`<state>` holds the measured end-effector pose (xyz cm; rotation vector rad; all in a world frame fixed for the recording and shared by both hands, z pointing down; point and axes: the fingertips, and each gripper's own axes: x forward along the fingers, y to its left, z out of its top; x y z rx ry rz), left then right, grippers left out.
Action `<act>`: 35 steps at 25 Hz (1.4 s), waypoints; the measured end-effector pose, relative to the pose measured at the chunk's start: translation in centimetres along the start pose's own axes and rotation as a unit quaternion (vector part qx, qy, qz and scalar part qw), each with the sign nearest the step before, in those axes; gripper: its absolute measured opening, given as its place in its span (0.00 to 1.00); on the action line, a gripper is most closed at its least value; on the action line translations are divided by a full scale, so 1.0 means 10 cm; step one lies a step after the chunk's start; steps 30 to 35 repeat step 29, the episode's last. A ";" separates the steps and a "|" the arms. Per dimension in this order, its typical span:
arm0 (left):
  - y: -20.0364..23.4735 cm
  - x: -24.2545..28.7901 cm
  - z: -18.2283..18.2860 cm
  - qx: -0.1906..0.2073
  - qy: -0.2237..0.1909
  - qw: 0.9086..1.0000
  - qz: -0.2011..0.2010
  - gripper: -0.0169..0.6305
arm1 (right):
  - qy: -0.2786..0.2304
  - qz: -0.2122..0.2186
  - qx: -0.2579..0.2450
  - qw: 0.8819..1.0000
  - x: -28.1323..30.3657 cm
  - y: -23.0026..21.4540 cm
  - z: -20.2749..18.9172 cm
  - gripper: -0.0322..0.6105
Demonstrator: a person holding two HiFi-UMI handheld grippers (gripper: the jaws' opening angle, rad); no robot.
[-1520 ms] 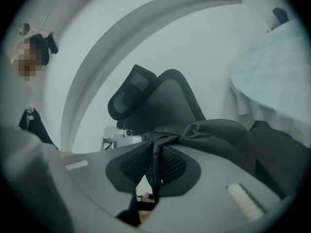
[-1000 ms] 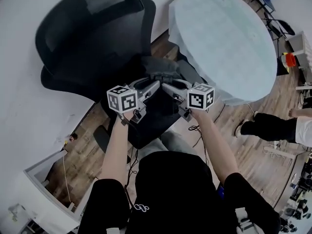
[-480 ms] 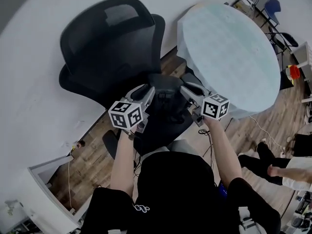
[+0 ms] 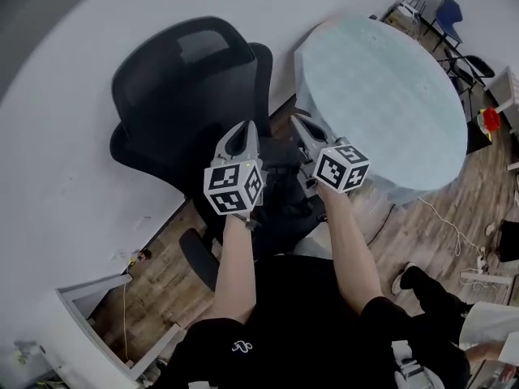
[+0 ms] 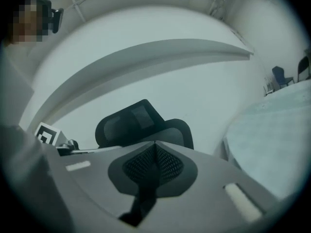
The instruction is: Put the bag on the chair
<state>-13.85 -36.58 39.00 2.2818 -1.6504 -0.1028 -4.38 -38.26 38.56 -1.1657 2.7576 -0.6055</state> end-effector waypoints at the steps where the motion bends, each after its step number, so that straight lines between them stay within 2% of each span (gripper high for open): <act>1: 0.02 -0.03 -0.06 0.009 0.008 1.000 0.012 0.02 | 0.008 -0.017 -0.014 1.000 -0.04 -0.03 -0.02 0.06; 5: 0.05 -0.12 -0.07 0.030 0.008 0.999 0.022 0.02 | 0.020 -0.041 -0.064 0.997 -0.17 -0.08 0.02 0.06; 11: 0.05 -0.21 -0.07 0.016 0.001 1.000 0.027 0.02 | 0.033 -0.044 -0.090 0.994 -0.23 -0.02 -0.06 0.06; 18: 0.03 -0.25 -0.08 0.016 -0.001 1.000 0.027 0.02 | 0.039 -0.050 -0.100 0.993 -0.26 -0.01 -0.13 0.06; 23: 0.05 -0.27 -0.14 0.030 0.014 0.999 0.041 0.02 | 0.045 -0.048 -0.102 0.993 -0.26 0.00 -0.19 0.06; 35: 0.09 -0.29 -0.19 0.025 0.018 0.999 0.044 0.02 | 0.052 -0.050 -0.105 0.992 -0.26 0.00 -0.26 0.06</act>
